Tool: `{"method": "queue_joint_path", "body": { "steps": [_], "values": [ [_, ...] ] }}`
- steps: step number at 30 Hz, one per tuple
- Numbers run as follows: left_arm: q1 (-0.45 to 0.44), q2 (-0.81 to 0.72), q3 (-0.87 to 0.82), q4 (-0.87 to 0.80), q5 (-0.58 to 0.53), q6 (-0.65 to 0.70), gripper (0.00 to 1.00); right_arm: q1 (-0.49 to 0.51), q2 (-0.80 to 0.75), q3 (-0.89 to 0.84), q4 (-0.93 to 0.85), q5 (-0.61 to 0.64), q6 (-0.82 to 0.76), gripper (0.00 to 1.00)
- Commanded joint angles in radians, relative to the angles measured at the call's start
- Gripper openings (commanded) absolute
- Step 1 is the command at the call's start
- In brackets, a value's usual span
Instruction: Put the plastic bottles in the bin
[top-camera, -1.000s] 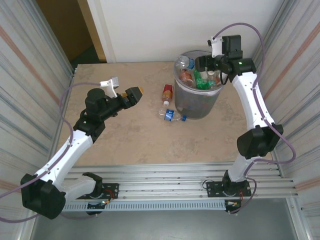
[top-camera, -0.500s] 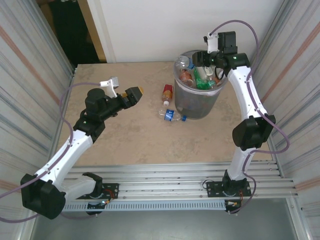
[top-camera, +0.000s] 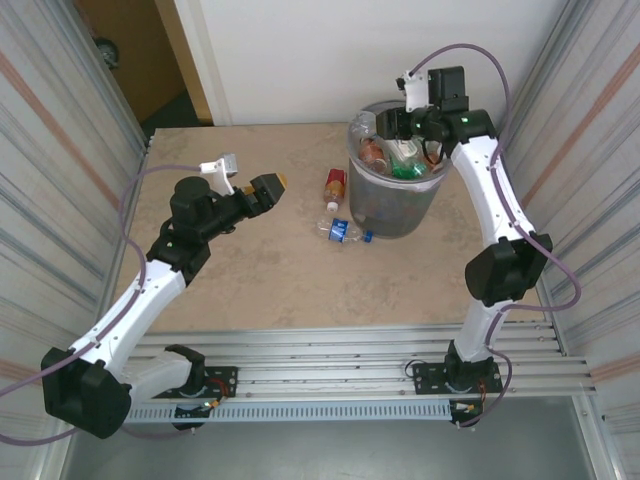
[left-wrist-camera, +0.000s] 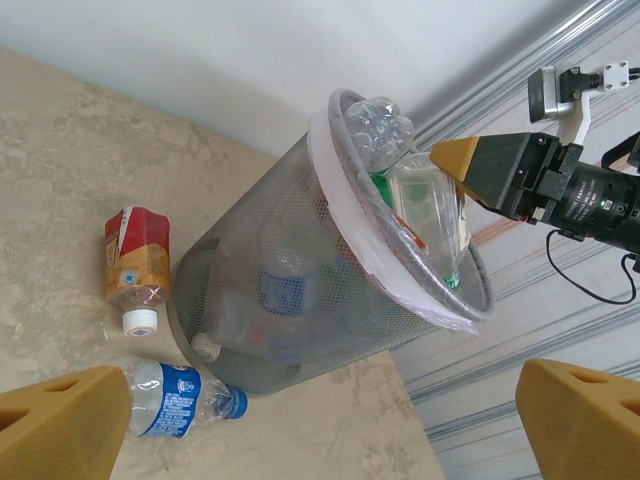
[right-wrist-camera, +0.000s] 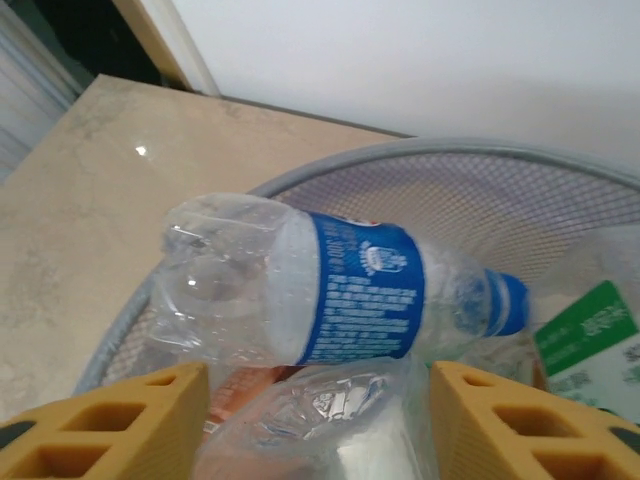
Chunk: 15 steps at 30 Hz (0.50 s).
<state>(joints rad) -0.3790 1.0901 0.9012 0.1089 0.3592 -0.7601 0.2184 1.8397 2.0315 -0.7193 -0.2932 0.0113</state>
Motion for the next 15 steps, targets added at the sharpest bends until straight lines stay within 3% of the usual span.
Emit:
{"method": "queue_joint_path", "body": {
  "steps": [1,7,15],
  "values": [
    [0.004,-0.003,-0.007,0.038,0.021,-0.006,0.99,0.014,-0.035,-0.019,-0.025,-0.003,-0.017,0.49],
    [0.005,-0.007,-0.008,0.034,0.024,-0.007,0.99,0.031,-0.007,-0.016,-0.046,0.044,-0.030,0.42],
    [0.005,-0.009,-0.015,0.027,0.020,-0.004,0.99,0.042,0.011,0.028,-0.078,0.113,-0.020,0.47]
  ]
}}
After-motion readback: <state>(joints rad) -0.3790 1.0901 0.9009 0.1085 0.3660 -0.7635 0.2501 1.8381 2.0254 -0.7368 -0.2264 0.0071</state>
